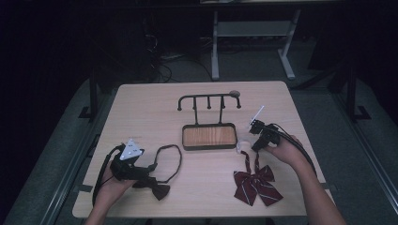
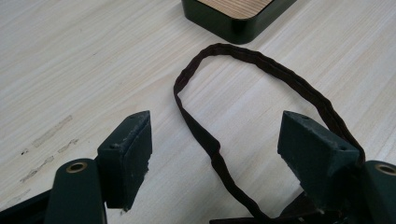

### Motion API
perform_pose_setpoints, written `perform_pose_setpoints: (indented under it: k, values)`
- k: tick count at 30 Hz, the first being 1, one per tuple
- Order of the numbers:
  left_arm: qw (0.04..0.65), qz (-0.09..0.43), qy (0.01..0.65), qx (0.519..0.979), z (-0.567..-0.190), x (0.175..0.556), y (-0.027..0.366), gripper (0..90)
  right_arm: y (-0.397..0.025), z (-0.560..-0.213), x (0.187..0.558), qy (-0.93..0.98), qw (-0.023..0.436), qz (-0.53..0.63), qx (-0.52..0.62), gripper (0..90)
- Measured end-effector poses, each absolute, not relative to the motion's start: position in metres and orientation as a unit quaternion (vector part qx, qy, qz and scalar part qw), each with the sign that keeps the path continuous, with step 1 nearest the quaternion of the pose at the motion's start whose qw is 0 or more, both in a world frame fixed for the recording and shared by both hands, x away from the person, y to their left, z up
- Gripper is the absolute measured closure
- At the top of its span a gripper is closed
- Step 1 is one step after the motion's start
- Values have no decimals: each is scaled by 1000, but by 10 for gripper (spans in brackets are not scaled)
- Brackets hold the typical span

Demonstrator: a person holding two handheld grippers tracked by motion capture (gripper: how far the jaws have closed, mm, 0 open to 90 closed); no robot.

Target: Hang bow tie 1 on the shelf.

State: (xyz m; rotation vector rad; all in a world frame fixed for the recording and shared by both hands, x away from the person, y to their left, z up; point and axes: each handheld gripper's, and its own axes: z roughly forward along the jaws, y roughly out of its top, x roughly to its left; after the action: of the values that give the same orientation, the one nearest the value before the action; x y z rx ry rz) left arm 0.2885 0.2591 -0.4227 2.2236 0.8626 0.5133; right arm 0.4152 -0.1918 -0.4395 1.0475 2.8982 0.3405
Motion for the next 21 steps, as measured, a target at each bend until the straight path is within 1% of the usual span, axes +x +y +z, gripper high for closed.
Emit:
perform_pose_setpoints:
  k: [8, 12, 15, 21]
  values:
    - [343, 198, 333, 856, -423, 289, 260, 267, -192, -439, 414, 939, 24, 104, 328, 849]
    - [342, 199, 333, 856, -423, 289, 260, 267, -195, -437, 413, 938, 22, 113, 327, 855]
    - [344, 202, 334, 854, -422, 288, 261, 267, -197, -432, 410, 938, 12, 125, 323, 857]
    - [344, 204, 336, 853, -423, 288, 262, 267, -200, -424, 404, 940, 16, 138, 312, 856]
